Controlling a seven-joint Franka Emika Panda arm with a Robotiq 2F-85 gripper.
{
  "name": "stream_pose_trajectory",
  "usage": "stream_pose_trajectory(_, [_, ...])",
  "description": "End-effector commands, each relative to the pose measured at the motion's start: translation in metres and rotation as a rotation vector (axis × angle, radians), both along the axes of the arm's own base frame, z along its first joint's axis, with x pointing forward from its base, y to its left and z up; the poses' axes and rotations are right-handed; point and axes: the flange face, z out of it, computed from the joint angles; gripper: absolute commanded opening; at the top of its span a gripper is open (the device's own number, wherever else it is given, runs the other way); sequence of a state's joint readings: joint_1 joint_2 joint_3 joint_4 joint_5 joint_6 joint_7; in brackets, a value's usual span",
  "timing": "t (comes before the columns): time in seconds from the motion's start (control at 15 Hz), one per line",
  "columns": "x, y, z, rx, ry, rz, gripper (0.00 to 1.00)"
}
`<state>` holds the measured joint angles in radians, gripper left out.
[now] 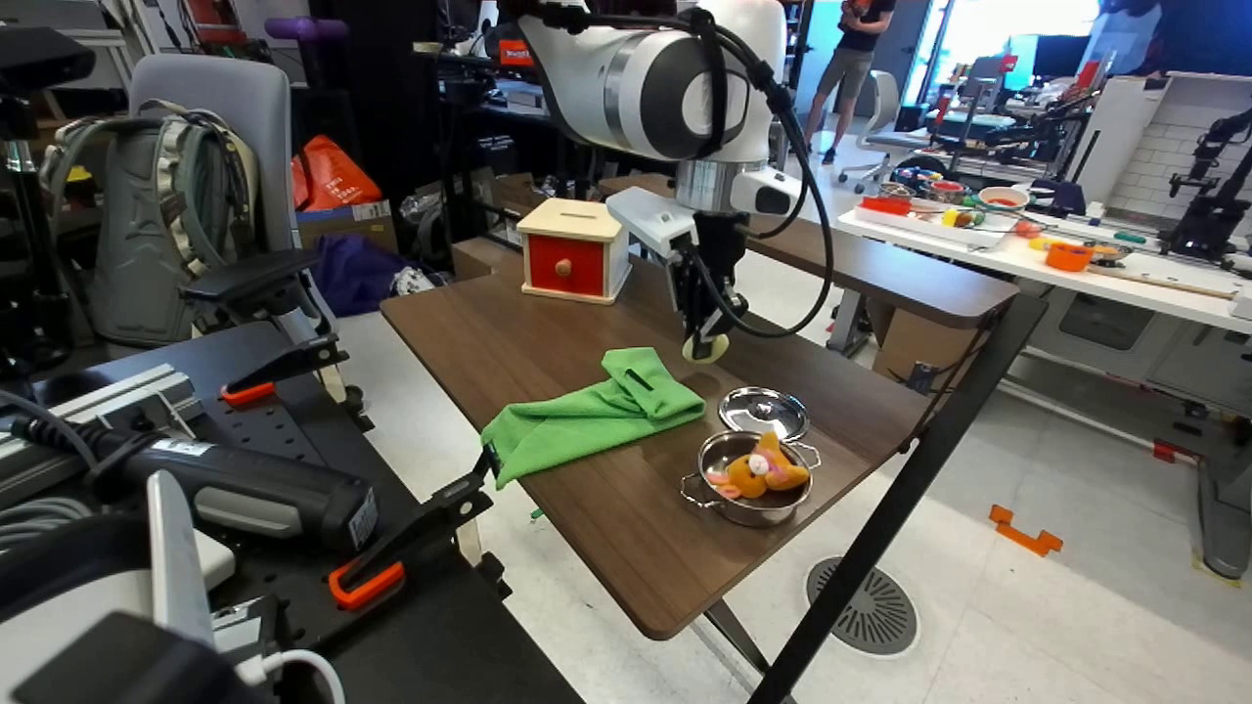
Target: Move the white fluffy object to the top right
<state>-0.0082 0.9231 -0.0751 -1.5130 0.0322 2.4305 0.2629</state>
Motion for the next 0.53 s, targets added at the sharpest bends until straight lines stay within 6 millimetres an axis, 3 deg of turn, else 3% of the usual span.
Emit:
stream_pose_trajectory(0.0, [0.013,-0.004,0.0,-0.009,0.0,-0.033,0.5])
stream_pose_trajectory(0.2, [0.015,-0.006,0.003,-0.005,-0.002,-0.039,0.73])
stream_pose_trajectory(0.47, [0.007,-0.001,0.026,0.044,-0.023,-0.027,0.99])
